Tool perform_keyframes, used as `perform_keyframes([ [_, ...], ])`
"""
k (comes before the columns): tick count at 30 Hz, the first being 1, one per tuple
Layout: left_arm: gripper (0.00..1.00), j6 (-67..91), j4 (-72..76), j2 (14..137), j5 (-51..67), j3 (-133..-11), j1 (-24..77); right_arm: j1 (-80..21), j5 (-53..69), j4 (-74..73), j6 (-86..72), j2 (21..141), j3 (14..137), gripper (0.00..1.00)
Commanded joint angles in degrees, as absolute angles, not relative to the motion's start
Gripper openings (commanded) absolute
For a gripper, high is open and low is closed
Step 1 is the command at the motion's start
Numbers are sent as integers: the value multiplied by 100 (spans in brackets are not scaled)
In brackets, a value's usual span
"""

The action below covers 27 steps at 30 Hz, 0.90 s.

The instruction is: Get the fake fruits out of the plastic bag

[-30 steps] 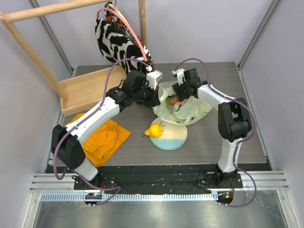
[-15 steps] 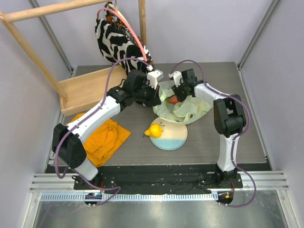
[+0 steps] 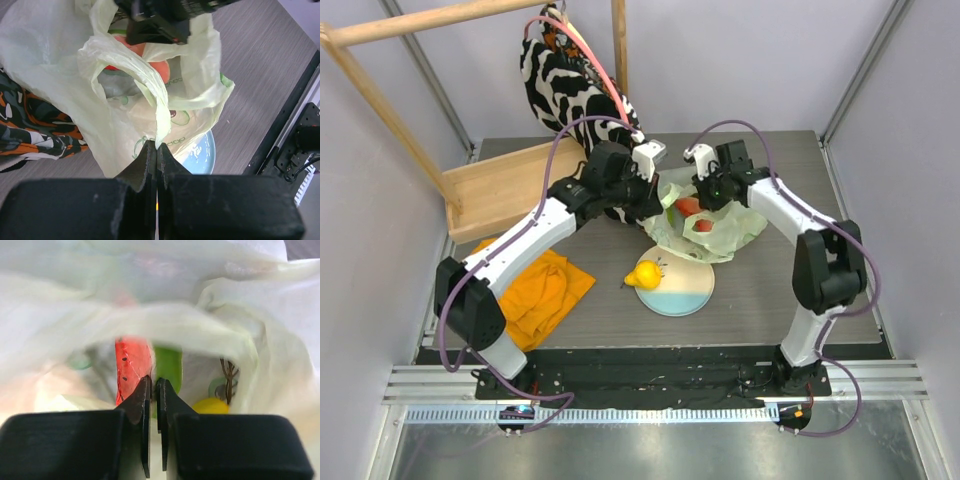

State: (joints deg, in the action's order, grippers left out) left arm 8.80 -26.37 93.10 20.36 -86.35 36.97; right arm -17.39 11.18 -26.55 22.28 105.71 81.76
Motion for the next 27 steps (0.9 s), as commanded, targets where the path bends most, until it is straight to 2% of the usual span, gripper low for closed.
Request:
perform_keyframes([
  [1,0,1063,-2373,9413,1943,-8938,3683,-1740,1529,-2725,1916,9450,7946,3],
  [7,0,1362,-2277,9483,1898,-8974,3683,-1723,1485,-2725,1732,8614,7559,2],
  [11,0,1441,-2268,9519,1890,-8991,3683,-1705,1520,-2768,1626,8298,7785,1],
  [17,0,1433,-2329,9545,1819,-9000,3674,-1766,2574,-3777,2291,7508,8358,1],
  [21,0,1441,-2338,9615,1714,-9079,3674,-2309,2839,-5043,3092,7050,8017,1],
  [27,0,1433,-2329,9817,1696,-9439,3674,-3619,2400,-5133,3682,6495,6927,1],
])
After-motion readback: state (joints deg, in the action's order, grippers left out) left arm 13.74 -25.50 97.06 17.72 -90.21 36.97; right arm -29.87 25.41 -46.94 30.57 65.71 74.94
